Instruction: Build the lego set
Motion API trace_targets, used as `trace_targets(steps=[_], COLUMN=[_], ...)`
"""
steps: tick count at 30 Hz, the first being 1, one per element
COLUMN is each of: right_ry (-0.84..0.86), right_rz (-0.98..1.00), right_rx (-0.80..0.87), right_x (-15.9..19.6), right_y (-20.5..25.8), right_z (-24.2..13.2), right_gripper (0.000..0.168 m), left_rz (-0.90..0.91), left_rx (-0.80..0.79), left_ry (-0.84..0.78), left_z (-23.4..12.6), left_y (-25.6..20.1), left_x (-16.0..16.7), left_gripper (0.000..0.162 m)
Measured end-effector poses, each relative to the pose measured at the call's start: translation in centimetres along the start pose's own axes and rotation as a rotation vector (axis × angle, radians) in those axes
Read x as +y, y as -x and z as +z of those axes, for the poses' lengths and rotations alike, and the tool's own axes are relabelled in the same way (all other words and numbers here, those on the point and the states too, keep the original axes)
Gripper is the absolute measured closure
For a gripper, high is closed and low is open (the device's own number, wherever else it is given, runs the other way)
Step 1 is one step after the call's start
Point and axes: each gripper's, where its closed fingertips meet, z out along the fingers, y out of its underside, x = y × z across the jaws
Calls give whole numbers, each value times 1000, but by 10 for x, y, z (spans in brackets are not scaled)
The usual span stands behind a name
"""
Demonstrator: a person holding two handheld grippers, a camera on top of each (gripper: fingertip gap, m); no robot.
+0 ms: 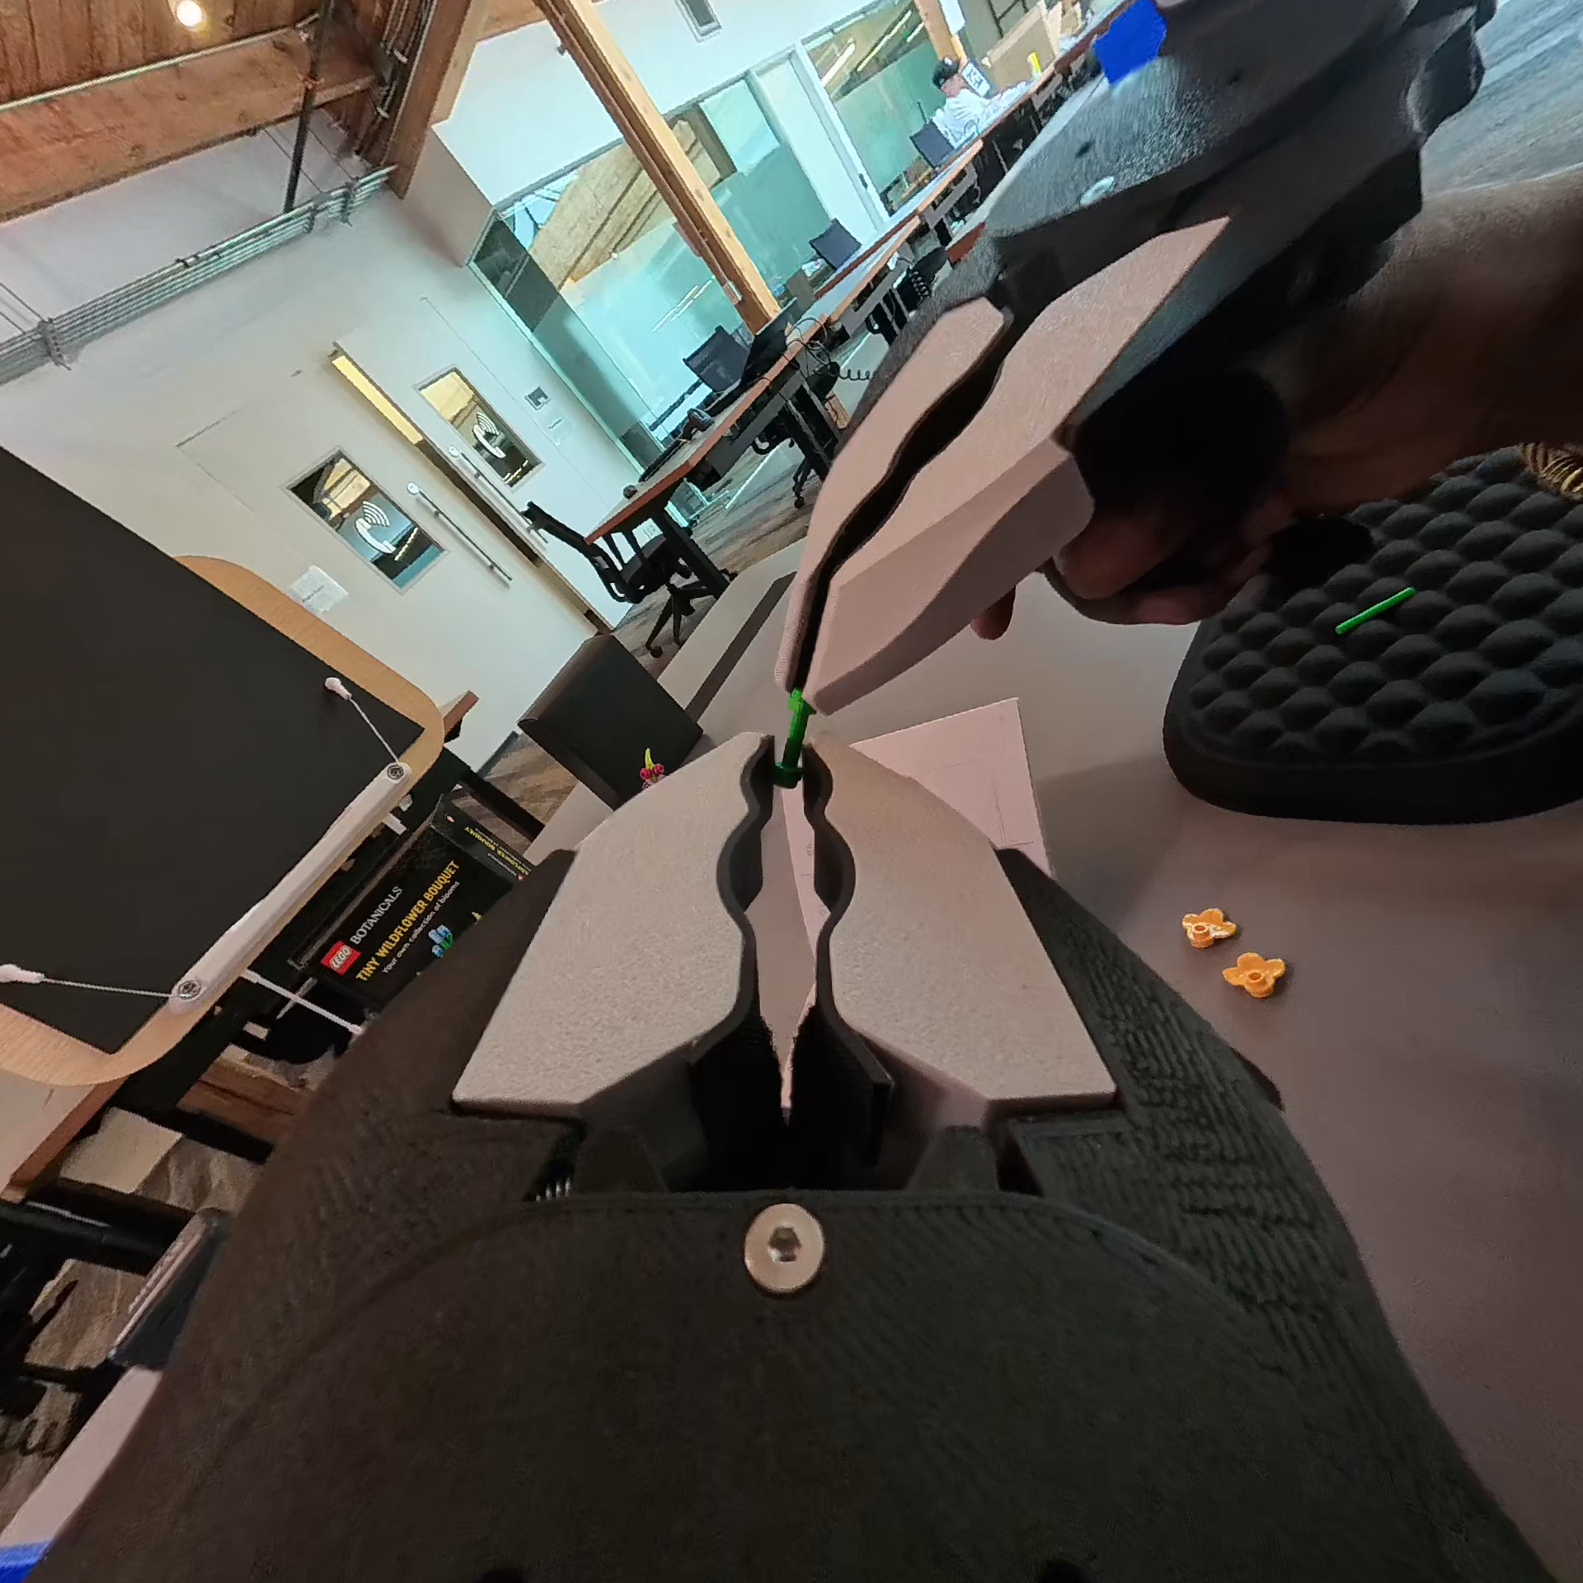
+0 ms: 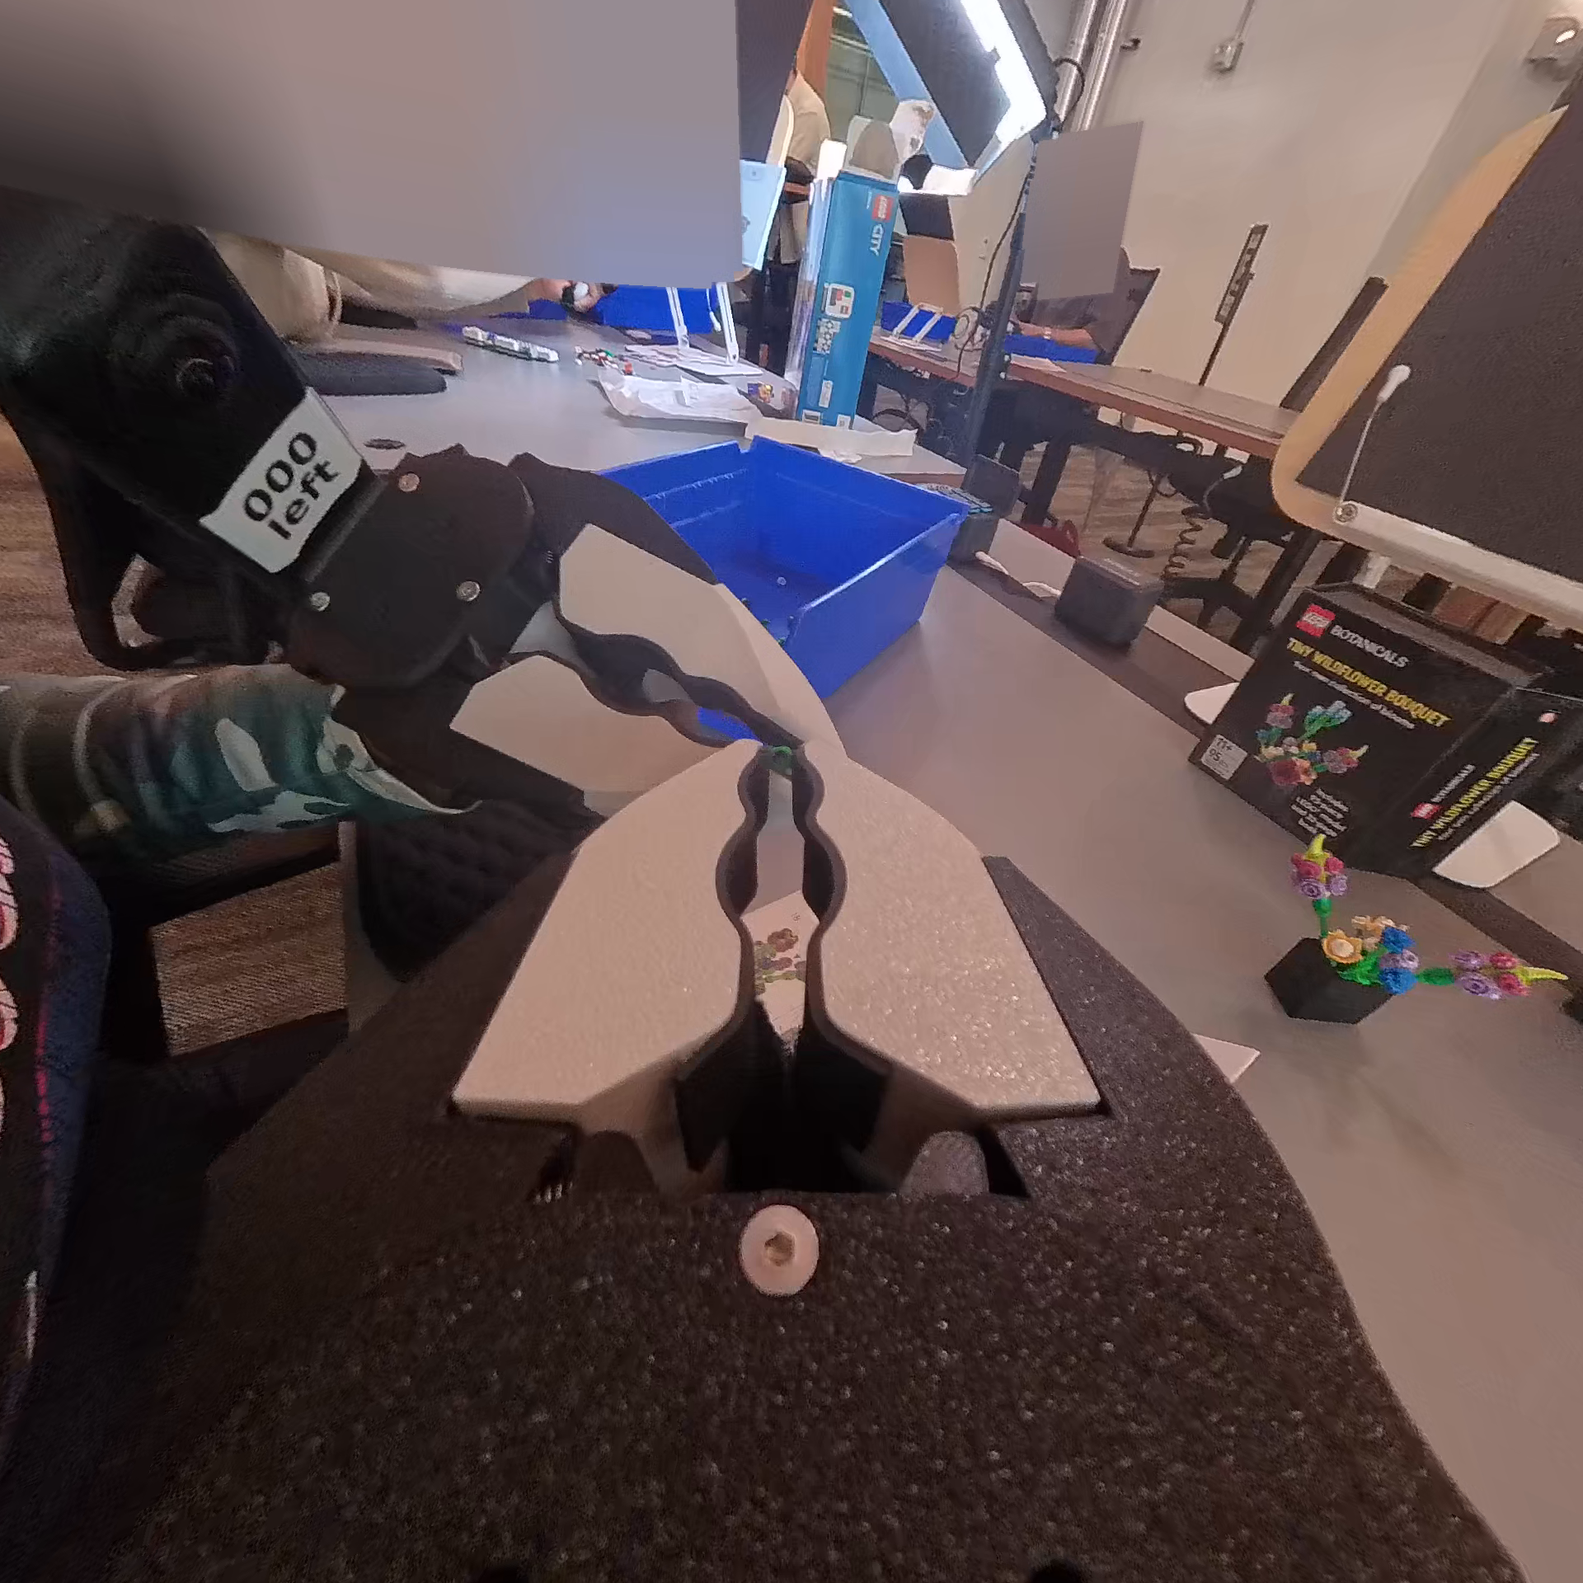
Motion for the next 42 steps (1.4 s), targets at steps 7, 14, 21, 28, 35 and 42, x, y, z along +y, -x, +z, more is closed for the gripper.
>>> trace_targets(steps=[7,14,21,28,35,42], right_ry=[40,46,192,997,1216,1237], right_rz=[-11,-8,30,163,236,241], right_rx=[38,33,-55,-165,55,111], right_x=[4,7,14,113,161,179], right_y=[-5,-3,-11,-7,-6,-4], right_z=[4,4,-29,-137,-167,-165], right_gripper=[163,163,145,152,152,157], left_rz=[119,100,-252,-661,-698,-705], left_rx=[-23,-10,99,210,187,202], left_ry=[18,12,-69,-201,-233,-241], left_z=[1,0,-8,-28,-31,-32], left_y=[-2,-3,-10,-14,-10,-12], left_x=[1,2,6,22,26,26], left_gripper=[150,159,159,159,159,159])
